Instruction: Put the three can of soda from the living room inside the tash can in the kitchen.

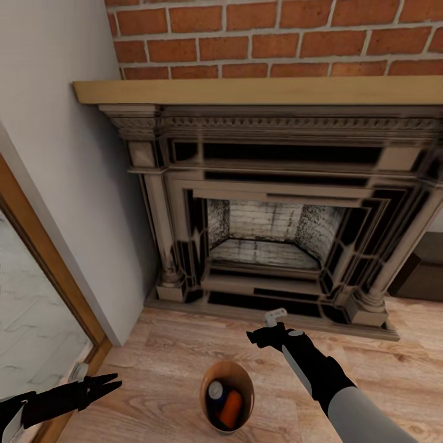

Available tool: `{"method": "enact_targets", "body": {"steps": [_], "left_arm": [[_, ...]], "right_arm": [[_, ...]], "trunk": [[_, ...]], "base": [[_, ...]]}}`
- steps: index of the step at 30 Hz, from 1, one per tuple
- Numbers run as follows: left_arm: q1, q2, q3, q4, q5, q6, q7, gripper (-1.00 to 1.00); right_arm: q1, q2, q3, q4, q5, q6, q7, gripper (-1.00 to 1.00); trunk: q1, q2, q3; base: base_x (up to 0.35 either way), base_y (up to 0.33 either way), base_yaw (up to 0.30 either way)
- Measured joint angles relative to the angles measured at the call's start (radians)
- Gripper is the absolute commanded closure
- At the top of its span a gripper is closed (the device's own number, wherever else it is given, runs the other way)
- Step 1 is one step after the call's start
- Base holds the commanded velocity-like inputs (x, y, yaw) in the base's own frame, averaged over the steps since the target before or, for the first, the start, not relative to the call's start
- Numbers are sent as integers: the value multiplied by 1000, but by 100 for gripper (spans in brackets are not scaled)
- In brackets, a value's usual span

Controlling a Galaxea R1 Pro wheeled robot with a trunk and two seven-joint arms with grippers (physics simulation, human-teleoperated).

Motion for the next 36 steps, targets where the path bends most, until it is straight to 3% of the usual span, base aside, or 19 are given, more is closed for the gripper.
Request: {"method": "enact_targets", "body": {"steps": [12, 36], "left_arm": [[0, 0, 0, 0, 0, 0, 0, -100], [0, 0, -2, 0, 0, 0, 0, -100]], "right_arm": [[0, 0, 0, 0, 0, 0, 0, -100], [0, 0, 0, 0, 0, 0, 0, -100]], "trunk": [[-46, 84, 50], [-138, 252, 127]], "base": [[0, 0, 97], [0, 0, 5]]}}
